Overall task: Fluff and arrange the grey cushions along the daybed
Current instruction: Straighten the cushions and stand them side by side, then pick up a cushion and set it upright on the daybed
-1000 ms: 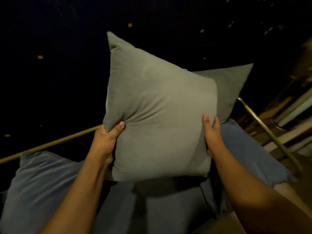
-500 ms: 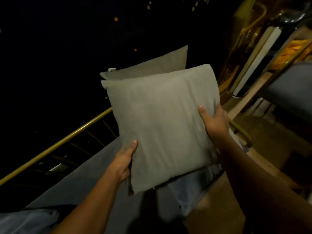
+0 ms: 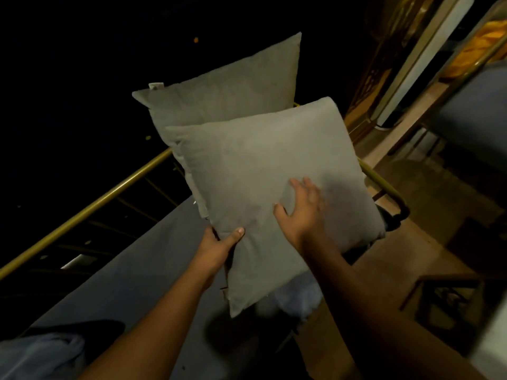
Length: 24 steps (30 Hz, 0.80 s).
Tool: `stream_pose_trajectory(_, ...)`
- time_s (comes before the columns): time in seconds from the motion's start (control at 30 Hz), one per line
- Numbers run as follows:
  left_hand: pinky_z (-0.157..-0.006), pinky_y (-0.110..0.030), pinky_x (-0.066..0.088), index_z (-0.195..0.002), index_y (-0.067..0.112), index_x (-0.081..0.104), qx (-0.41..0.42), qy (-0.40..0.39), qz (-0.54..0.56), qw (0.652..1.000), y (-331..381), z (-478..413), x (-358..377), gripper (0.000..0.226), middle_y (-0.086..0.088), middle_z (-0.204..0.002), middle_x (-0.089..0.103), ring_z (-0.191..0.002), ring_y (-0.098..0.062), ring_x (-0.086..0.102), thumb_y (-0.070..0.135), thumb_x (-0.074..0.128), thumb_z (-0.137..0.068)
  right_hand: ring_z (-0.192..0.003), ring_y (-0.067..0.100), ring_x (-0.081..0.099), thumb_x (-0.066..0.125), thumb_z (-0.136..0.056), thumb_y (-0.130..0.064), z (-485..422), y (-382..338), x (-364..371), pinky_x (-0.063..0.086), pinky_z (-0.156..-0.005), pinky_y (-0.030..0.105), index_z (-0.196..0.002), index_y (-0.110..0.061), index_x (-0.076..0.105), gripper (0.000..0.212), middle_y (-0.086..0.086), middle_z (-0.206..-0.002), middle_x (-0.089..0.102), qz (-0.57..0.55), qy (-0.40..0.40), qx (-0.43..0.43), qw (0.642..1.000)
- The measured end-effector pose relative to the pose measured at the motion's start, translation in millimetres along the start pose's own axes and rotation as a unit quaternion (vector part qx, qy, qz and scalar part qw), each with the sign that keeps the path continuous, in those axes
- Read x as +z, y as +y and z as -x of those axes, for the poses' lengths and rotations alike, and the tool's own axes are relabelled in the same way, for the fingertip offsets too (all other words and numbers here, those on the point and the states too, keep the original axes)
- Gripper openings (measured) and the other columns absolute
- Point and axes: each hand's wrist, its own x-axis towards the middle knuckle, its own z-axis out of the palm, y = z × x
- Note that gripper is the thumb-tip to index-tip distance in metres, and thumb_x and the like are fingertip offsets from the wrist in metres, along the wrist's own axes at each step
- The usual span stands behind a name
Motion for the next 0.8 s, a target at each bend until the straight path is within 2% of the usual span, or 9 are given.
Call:
stream_pose_trajectory(0.1,-0.095,-0.038,0.045,-0.139,0.022,0.035,-0.001,0.028,0.016,0.999,-2.9,16.8,-28.7,0.062,-0.002,-0.132,0.051,-0.120,-0.023,0.052,0.039,0.061,-0.085,-0.131,0.038,0.040,0.055,-0.077,-0.040,37.4,-37.3,22.8,0.030,-0.109,0.056,-0.120,-0.022,0.060,0.047,0.012,-0.139,0.050,0.000,0.008,-0.116,0.993)
stream_pose_trajectory(0.17,-0.089,-0.034,0.043,-0.135,0.023,0.039,0.004,0.056,0.035,0.998,-9.2,32.0,-60.5,0.046,-0.001,-0.122,0.055,-0.112,-0.022,0.055,0.035,0.050,-0.092,-0.119,0.032,0.053,0.052,-0.075,-0.042,64.8,-67.5,45.4,0.039,-0.101,0.052,-0.109,-0.023,0.065,0.041,0.007,-0.125,0.059,-0.021,-0.014,-0.178,0.984)
stream_pose_trajectory(0.27,-0.091,-0.032,0.043,-0.117,0.027,0.052,0.021,0.111,0.052,0.992,-31.7,64.4,-126.3,0.024,0.001,-0.116,0.059,-0.106,-0.018,0.058,0.031,0.045,-0.095,-0.112,0.024,0.056,0.048,-0.077,-0.044,102.4,-112.5,87.5,0.042,-0.098,0.041,-0.109,-0.024,0.064,0.041,0.002,-0.118,0.061,-0.042,-0.111,-0.219,0.969)
stream_pose_trajectory(0.33,-0.090,-0.031,0.044,-0.104,0.034,0.055,0.021,0.159,0.048,0.986,-58.0,89.8,-175.5,0.013,0.001,-0.109,0.062,-0.104,-0.018,0.060,0.032,0.048,-0.093,-0.112,0.026,0.056,0.046,-0.078,-0.046,128.0,-136.9,123.7,0.044,-0.098,0.043,-0.113,-0.021,0.062,0.046,0.005,-0.117,0.060,-0.044,-0.188,-0.231,0.954)
stream_pose_trajectory(0.47,-0.100,-0.035,0.046,-0.099,0.030,0.060,-0.005,0.244,0.087,0.966,-125.3,145.3,-273.8,0.028,-0.002,-0.110,0.065,-0.106,-0.012,0.061,0.050,0.059,-0.079,-0.106,0.032,0.061,0.056,-0.080,-0.038,187.6,-181.8,199.4,0.047,-0.094,0.041,-0.112,-0.012,0.063,0.041,0.012,-0.112,0.064,-0.014,-0.285,-0.238,0.928)
stream_pose_trajectory(0.57,-0.083,-0.008,0.046,-0.111,0.009,0.058,-0.025,0.299,0.097,0.949,-163.5,179.7,-331.3,0.022,-0.004,-0.102,0.062,-0.083,0.010,0.060,0.019,0.056,-0.091,-0.106,0.036,0.061,0.064,-0.082,-0.025,231.2,-217.2,243.2,0.046,-0.094,0.040,-0.111,-0.009,0.064,0.034,0.017,-0.114,0.063,0.022,-0.331,-0.254,0.909)
stream_pose_trajectory(0.6,-0.076,-0.002,0.044,-0.114,0.004,0.057,-0.023,0.322,0.095,0.942,-178.5,190.0,-353.6,0.024,-0.005,-0.101,0.061,-0.081,0.010,0.059,0.012,0.054,-0.092,-0.102,0.038,0.062,0.066,-0.081,-0.020,247.8,-232.1,261.5,0.046,-0.091,0.037,-0.107,-0.006,0.066,0.030,0.019,-0.109,0.064,0.025,-0.337,-0.276,0.900)
stream_pose_trajectory(0.67,-0.071,-0.002,0.043,-0.118,0.000,0.055,-0.037,0.367,0.105,0.923,-205.8,208.9,-393.8,0.028,-0.007,-0.104,0.059,-0.091,-0.007,0.058,0.008,0.053,-0.091,-0.100,0.037,0.062,0.067,-0.082,-0.014,274.4,-259.7,297.2,0.043,-0.087,0.032,-0.105,-0.002,0.066,0.027,0.022,-0.106,0.065,0.041,-0.380,-0.284,0.879)
stream_pose_trajectory(0.8,-0.081,-0.017,0.037,-0.110,0.009,0.055,-0.091,0.418,0.099,0.898,-270.7,237.3,-469.9,0.019,-0.004,-0.103,0.057,-0.100,-0.020,0.056,0.011,0.055,-0.091,-0.119,0.030,0.053,0.057,-0.077,-0.052,314.7,-303.5,375.9,0.040,-0.097,0.033,-0.123,-0.018,0.057,0.057,0.012,-0.127,0.056,0.129,-0.456,-0.279,0.835)
